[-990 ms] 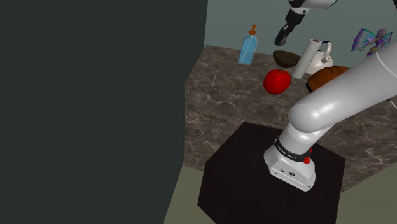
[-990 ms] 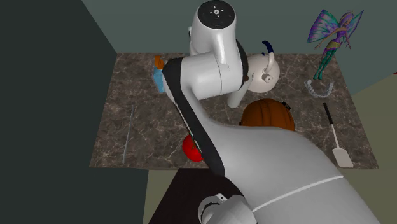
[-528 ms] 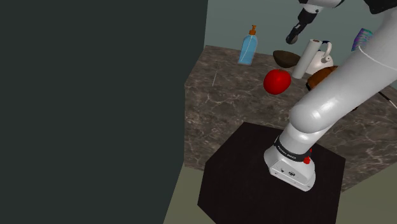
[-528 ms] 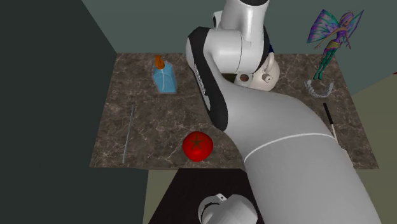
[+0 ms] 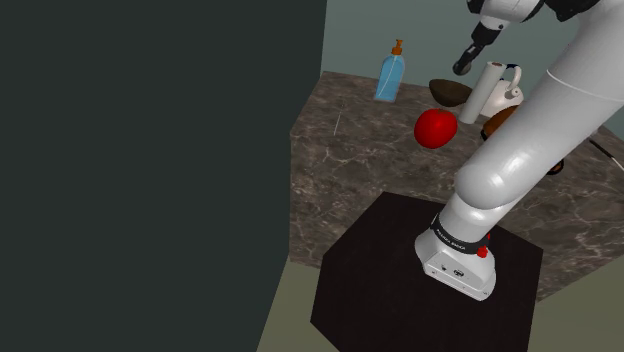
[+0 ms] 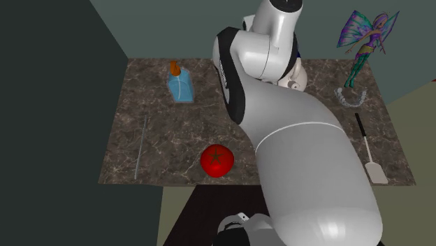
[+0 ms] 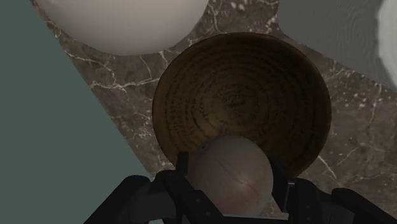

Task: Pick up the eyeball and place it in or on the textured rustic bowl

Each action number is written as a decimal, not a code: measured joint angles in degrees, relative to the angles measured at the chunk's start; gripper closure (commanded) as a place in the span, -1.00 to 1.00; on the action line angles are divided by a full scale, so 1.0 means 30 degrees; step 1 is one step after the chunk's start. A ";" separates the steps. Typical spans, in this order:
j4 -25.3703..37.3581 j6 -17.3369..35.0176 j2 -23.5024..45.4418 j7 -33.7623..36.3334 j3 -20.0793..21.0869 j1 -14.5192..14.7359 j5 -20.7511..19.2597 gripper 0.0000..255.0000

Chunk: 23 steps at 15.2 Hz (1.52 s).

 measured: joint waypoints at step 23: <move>-0.1288 0.1467 0.0281 -0.0412 -0.0133 0.0020 0.0420 -1.00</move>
